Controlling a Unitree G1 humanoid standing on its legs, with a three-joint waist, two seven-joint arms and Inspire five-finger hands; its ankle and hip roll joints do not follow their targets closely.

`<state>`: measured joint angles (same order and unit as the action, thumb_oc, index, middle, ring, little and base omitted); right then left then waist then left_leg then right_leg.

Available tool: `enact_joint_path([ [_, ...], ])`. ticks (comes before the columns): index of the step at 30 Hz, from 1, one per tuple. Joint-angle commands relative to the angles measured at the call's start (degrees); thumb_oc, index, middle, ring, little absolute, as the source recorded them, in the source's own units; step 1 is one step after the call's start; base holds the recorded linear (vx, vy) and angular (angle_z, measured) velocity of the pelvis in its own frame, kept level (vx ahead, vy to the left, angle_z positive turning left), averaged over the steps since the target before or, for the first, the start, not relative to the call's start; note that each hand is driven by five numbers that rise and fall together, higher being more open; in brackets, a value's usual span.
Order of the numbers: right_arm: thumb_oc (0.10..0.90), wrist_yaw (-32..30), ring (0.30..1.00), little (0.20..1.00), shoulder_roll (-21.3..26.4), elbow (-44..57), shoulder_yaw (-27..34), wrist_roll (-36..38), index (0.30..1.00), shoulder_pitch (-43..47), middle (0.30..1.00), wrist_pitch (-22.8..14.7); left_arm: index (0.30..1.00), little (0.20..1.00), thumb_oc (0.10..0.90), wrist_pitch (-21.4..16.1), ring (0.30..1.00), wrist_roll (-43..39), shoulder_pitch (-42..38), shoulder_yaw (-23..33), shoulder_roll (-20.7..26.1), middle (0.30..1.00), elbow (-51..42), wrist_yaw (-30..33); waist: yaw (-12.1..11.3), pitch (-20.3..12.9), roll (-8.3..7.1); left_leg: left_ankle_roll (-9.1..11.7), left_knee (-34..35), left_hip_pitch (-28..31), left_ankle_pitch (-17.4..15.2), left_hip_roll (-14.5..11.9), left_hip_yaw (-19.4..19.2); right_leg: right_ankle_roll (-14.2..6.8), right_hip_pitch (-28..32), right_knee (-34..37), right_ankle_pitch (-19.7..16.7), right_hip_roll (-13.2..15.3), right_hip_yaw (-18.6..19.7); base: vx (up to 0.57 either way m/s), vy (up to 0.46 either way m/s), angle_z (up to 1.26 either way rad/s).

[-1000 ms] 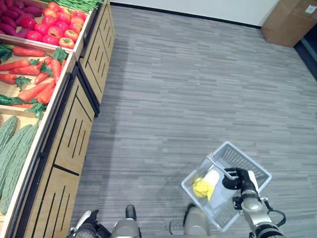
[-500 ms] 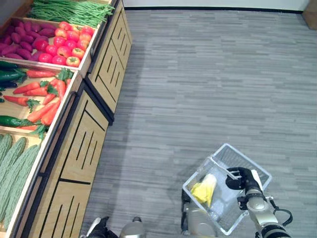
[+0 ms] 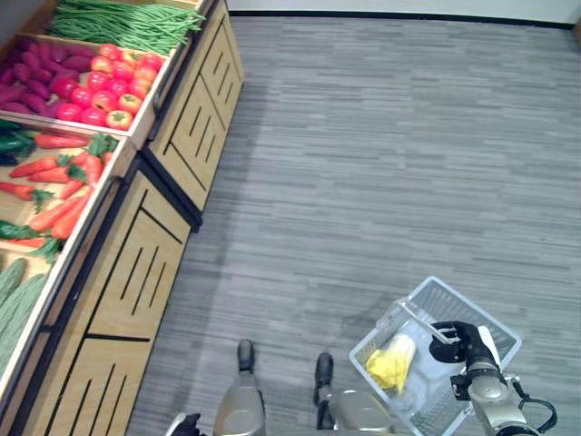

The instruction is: Get the vegetables into the basket

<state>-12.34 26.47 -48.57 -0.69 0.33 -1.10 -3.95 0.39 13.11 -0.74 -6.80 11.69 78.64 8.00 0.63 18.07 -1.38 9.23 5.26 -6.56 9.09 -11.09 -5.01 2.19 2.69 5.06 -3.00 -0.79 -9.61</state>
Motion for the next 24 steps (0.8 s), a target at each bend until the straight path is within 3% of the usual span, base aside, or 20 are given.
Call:
enact_joint_path([
  [1, 0.400, -1.83, 0.300, 0.300, 4.03, 5.89, 1.47, -1.27, 0.300, -0.81, 0.300, -3.03, 1.000, 1.000, 0.900, 0.81, 1.000, 2.21, 1.93, -0.96, 3.21, 1.000, -0.80, 1.58, -0.70, -2.99, -1.05, -3.91, -6.46, 0.18, -2.28, 2.04, -1.48, -8.52, 1.45, -10.79, 6.85, 8.48, 3.92, 0.20, 0.115, -0.34],
  [5, 0.400, -2.07, 0.300, 0.300, 2.85, 5.90, 1.71, -1.68, 0.300, -1.44, 0.300, -2.76, 1.000, 1.000, 0.900, 1.03, 1.000, 1.79, 1.73, -0.12, 3.34, 1.000, -0.48, 2.24, -1.07, -3.27, -2.06, -5.42, -7.63, 1.11, -4.56, 4.04, -2.81, -9.93, 1.46, -12.24, 6.18, 10.25, 5.42, 0.22, 0.188, -0.22],
  [10, 0.400, -2.42, 0.300, 0.300, 0.87, 4.21, 1.08, -1.10, 0.300, -0.39, 0.300, -2.49, 1.000, 1.000, 0.900, -0.23, 1.000, -1.41, 0.60, 0.21, 4.32, 1.000, -3.44, 3.65, -1.80, -3.66, -4.22, -7.90, -11.81, 0.05, -9.53, 7.12, -3.95, -12.16, 0.59, -13.45, 1.00, 13.19, 6.98, 0.17, 0.200, -0.07],
  [13, 0.400, -2.98, 0.300, 0.300, -0.37, 3.52, -0.09, -0.86, 0.300, 1.68, 0.300, -2.63, 1.000, 1.000, 0.900, -1.30, 1.000, -2.37, 0.07, -0.48, 5.90, 1.000, -8.19, 5.95, -2.87, -3.29, -4.78, -10.04, -11.21, 1.08, -11.38, 8.67, -4.87, -13.49, -3.20, -19.42, -4.35, 14.60, 7.19, 0.14, 0.251, -0.18],
  [14, 0.400, -3.48, 0.300, 0.300, -0.97, 4.26, -0.59, -0.51, 0.300, 2.20, 0.300, -3.07, 1.000, 1.000, 0.900, -1.76, 1.000, -2.76, -0.15, -0.84, 6.55, 1.000, -10.44, 6.73, -3.17, -2.51, -4.54, -10.84, -10.58, 2.06, -11.65, 8.71, -4.93, -13.46, -5.51, -25.35, -5.87, 14.08, 6.60, 0.10, 0.185, -0.22],
  [17, 0.400, -3.67, 0.300, 0.300, -1.83, 4.01, -1.39, -0.05, 0.300, 2.45, 0.300, -3.59, 1.000, 1.000, 0.900, -2.44, 1.000, -4.43, -0.90, -0.78, 7.37, 1.000, -12.09, 7.17, -2.92, -1.24, -4.20, -11.53, -10.12, 4.55, -12.90, 9.13, -4.16, -12.93, -9.48, -30.16, -6.54, 13.10, 5.80, 0.11, 0.107, 0.03],
  [20, 0.400, -4.05, 0.300, 0.300, -1.88, 4.58, -1.23, 0.62, 0.300, 2.32, 0.300, -4.02, 1.000, 1.000, 0.900, -3.41, 1.000, -6.33, -1.66, -0.51, 7.72, 1.000, -13.55, 8.09, -1.85, -0.37, -3.80, -11.08, -9.56, 7.57, -14.30, 9.69, -2.70, -11.89, -13.45, -25.53, -4.29, 12.27, 4.55, 0.20, -0.025, 0.27],
  [21, 0.400, -4.58, 0.300, 0.300, -1.93, 4.60, -1.17, 1.29, 0.300, 2.56, 0.300, -4.38, 1.000, 1.000, 0.900, -3.78, 1.000, -7.05, -1.98, -0.38, 7.52, 1.000, -13.79, 8.40, -1.13, 0.23, -4.10, -10.46, -9.54, 8.75, -14.88, 10.30, -1.37, -12.34, -14.62, -20.16, -4.80, 12.38, 4.97, 0.19, -0.090, 0.24],
  [22, 0.400, -4.58, 0.300, 0.300, -1.90, 4.58, -1.19, 1.30, 0.300, 2.57, 0.300, -4.39, 1.000, 1.000, 0.900, -3.79, 1.000, -7.05, -1.98, -0.37, 7.50, 1.000, -13.79, 8.40, -1.01, 0.40, -3.98, -10.43, -9.58, 8.93, -14.99, 10.18, -1.22, -12.33, -14.25, -20.00, -4.79, 12.30, 4.76, 0.28, -0.172, 0.38],
  [23, 0.400, -4.76, 0.300, 0.300, -1.89, 4.82, -1.30, 1.52, 0.300, 2.62, 0.300, -4.48, 1.000, 1.000, 0.900, -3.95, 1.000, -7.35, -2.14, -0.19, 7.27, 1.000, -13.30, 8.01, -0.15, 0.56, -4.39, -9.51, -9.67, 10.27, -15.86, 10.51, -0.07, -13.35, -15.46, -13.52, -6.44, 12.59, 6.25, 0.17, -0.105, 0.59],
  [24, 0.400, -4.76, 0.300, 0.300, -1.86, 4.81, -1.31, 1.52, 0.300, 2.63, 0.300, -4.48, 1.000, 1.000, 0.900, -3.96, 1.000, -7.35, -2.15, -0.18, 7.24, 1.000, -13.30, 8.01, -0.05, 0.75, -4.24, -9.48, -9.71, 10.49, -15.97, 10.37, 0.06, -13.33, -15.06, -13.31, -6.47, 12.49, 6.05, 0.32, -0.199, 0.59],
])
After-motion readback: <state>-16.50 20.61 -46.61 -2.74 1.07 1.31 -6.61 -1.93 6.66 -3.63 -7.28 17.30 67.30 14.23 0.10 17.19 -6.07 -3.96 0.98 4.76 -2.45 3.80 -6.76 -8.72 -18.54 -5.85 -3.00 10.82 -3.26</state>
